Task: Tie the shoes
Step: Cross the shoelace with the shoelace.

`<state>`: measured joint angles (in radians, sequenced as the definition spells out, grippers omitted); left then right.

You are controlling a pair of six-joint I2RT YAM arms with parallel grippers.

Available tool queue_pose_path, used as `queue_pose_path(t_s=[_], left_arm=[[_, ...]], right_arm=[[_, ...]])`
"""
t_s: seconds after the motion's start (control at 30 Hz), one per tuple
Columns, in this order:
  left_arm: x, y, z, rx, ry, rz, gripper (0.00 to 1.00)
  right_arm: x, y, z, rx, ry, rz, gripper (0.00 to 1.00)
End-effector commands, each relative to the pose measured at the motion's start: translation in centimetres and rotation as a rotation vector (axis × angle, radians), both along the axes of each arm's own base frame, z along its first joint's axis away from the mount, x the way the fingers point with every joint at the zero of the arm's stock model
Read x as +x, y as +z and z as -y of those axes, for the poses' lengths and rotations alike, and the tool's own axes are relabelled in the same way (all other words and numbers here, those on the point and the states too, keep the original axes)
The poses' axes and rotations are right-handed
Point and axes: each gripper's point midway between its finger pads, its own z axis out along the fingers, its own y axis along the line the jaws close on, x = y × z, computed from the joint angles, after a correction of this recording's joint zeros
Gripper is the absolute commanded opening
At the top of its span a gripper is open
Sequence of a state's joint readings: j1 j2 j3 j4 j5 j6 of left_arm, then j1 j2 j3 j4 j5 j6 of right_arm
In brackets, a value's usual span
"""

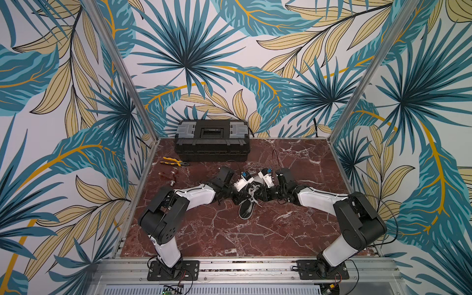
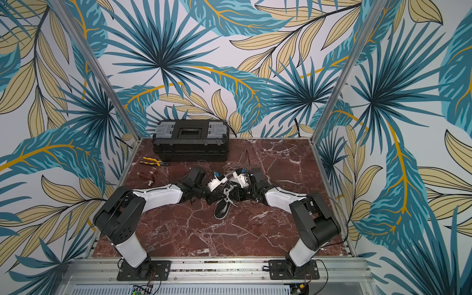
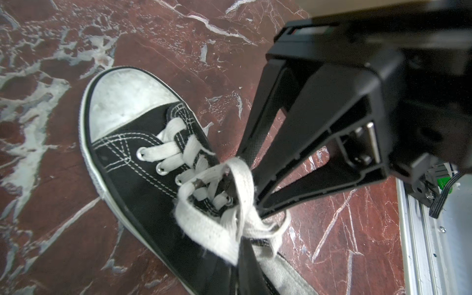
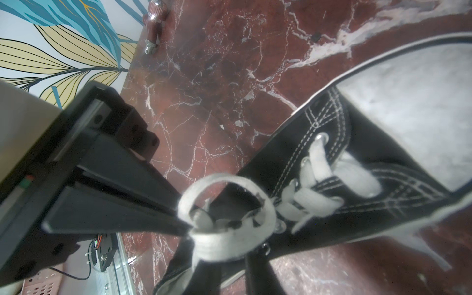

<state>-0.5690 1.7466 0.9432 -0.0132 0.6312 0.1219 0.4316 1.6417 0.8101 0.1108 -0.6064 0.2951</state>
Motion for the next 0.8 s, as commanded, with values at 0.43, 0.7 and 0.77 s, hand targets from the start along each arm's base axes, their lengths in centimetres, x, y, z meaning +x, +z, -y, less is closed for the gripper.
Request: queue_pose_path(t_s=[0.43,0.7,0.77], left_arm=[[-0.04,0.56,0.11,-0.001,-0.006,0.010,0.02],[0.01,0.51,0.11,0.000,-0.002,0.006,0.02],[0.03,0.52,0.13,-0.001,-0.001,0.006,0.02]], right_arm=[[-0.44,0.70,-0.55,0.061,0.027,0.001,0.28],[-0.47,0.71,-0.68,0.076,0.031,-0.001,0.29],[-0.58,0.57,-0.70,0.078,0.034,-0.006,0.29]])
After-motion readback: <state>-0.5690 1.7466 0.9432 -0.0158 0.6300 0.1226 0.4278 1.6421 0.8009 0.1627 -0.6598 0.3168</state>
